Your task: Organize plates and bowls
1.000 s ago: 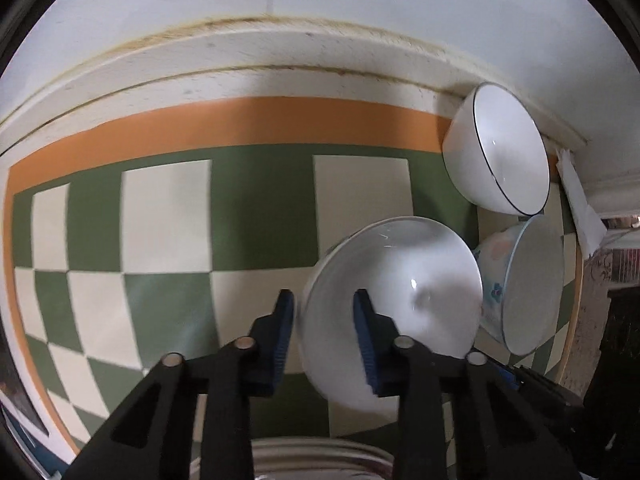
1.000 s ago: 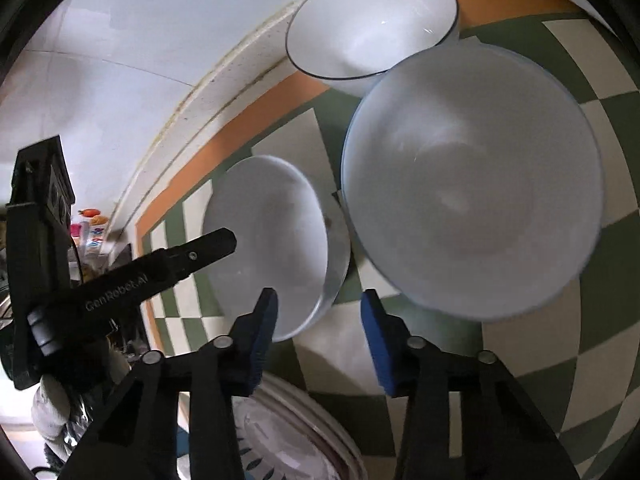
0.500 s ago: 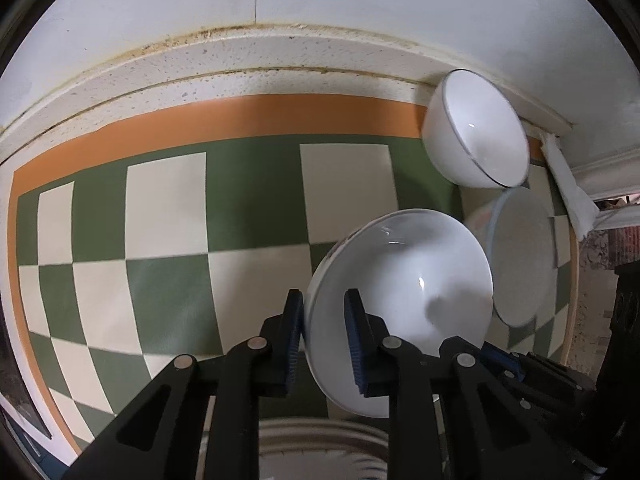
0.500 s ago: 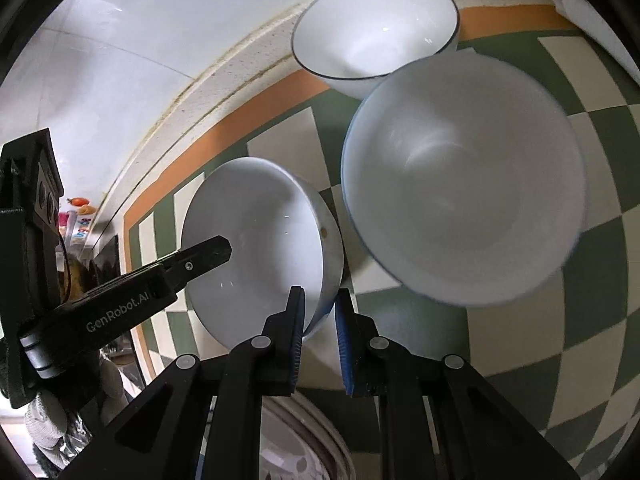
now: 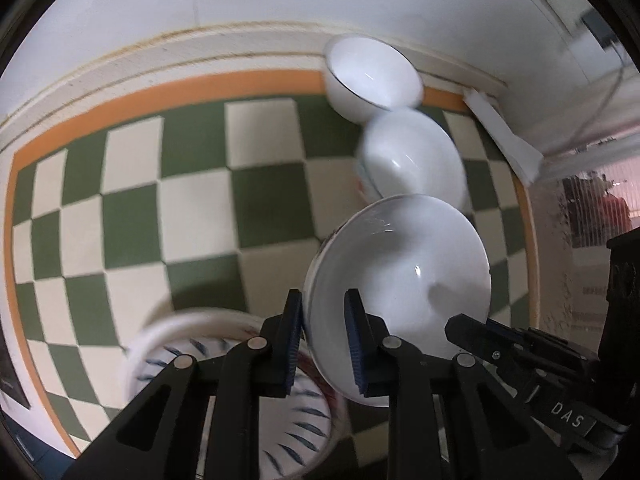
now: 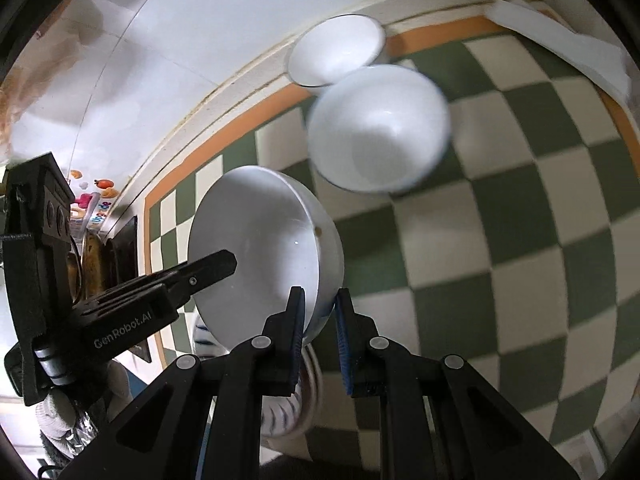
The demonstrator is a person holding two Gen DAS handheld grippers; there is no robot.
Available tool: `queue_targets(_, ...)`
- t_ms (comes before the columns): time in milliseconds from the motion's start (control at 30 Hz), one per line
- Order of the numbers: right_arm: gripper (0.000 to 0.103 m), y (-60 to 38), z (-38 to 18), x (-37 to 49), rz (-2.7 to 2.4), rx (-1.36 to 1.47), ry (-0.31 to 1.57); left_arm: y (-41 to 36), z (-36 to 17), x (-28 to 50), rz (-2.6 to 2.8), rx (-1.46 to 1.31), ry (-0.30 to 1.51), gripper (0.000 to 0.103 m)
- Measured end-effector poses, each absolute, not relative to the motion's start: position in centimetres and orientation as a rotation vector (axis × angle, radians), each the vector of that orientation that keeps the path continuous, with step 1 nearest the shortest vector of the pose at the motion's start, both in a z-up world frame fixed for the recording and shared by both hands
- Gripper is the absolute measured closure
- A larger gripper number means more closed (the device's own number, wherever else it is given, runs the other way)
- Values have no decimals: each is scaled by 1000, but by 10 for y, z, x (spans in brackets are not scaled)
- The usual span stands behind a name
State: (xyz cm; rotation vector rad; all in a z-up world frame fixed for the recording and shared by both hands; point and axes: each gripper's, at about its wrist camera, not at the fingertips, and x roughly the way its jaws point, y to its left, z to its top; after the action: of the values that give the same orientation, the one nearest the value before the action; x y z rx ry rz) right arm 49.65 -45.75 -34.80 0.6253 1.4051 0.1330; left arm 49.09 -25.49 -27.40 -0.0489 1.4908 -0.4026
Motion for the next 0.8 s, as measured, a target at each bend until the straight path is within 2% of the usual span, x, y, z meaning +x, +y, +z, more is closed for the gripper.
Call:
queue_targets(467, 86, -517, -398, 427, -3, 707, 1493, -333, -327, 439, -491, 88, 1597, 84)
queue_targets(800, 86, -530, -415, 408, -16, 734, 1528, -343, -337, 422, -502, 160, 1614, 84)
